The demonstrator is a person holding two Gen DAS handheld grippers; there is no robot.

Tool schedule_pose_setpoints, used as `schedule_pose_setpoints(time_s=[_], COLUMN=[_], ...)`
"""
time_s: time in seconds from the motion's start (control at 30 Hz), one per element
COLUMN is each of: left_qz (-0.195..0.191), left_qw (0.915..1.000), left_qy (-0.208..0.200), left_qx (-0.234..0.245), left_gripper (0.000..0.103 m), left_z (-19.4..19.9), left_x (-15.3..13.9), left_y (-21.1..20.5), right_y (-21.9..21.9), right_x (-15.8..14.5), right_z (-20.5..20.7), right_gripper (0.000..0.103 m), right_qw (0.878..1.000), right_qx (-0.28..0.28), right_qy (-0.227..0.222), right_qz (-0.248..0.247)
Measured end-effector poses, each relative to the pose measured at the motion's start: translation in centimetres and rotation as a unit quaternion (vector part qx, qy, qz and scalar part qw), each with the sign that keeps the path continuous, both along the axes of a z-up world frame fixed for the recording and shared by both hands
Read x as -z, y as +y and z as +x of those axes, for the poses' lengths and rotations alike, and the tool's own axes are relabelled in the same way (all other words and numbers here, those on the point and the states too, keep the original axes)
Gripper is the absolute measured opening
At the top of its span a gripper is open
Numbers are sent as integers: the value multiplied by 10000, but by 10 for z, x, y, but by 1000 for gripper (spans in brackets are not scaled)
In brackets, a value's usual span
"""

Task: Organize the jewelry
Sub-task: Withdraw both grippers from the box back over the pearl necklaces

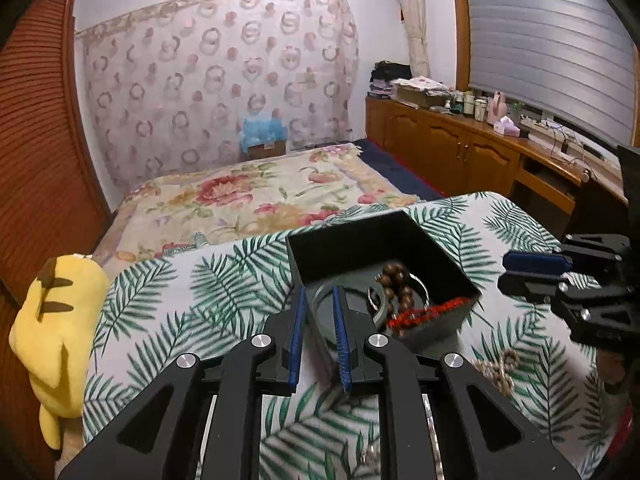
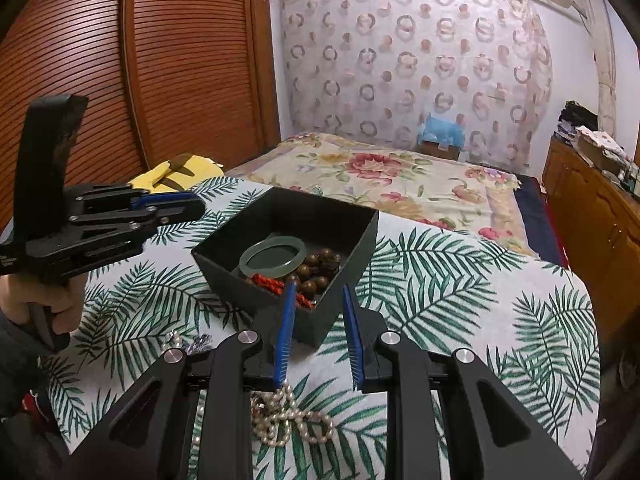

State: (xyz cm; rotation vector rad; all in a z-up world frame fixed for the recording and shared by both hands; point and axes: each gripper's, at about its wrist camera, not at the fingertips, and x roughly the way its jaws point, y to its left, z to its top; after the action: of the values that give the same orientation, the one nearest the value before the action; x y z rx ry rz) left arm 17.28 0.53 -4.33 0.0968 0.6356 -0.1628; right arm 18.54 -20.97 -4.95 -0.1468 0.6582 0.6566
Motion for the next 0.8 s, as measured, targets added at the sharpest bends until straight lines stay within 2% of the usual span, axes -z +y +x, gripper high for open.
schedule_pose_setpoints(time_s=[0.1, 0.23, 0.43, 0.63, 0.8], left_qz=[-48, -85, -133, -56, -20], left_qw=[10000, 9999, 9993, 9979, 9968], left_qy=[30, 87, 332, 637, 796], left_qx=[23, 63, 69, 62, 95], left_gripper=[18, 31, 43, 56, 67], left_z=[-16, -35, -54, -59, -60], left_x=[3, 12, 33, 55, 61], left_y=[4, 7, 12, 12, 11], right_y=[-6, -15, -29, -35, -27], right_x=[4, 10, 29, 49, 55], right_z=[-10, -22, -30, -28, -24], right_gripper=[26, 26, 26, 26, 26], right_qw=[10000, 9999, 9989, 9963, 9948], right_qx=[-2, 22, 38, -36, -115], right_qy=[42, 149, 430, 734, 821], right_qz=[-2, 54, -156, -445, -587])
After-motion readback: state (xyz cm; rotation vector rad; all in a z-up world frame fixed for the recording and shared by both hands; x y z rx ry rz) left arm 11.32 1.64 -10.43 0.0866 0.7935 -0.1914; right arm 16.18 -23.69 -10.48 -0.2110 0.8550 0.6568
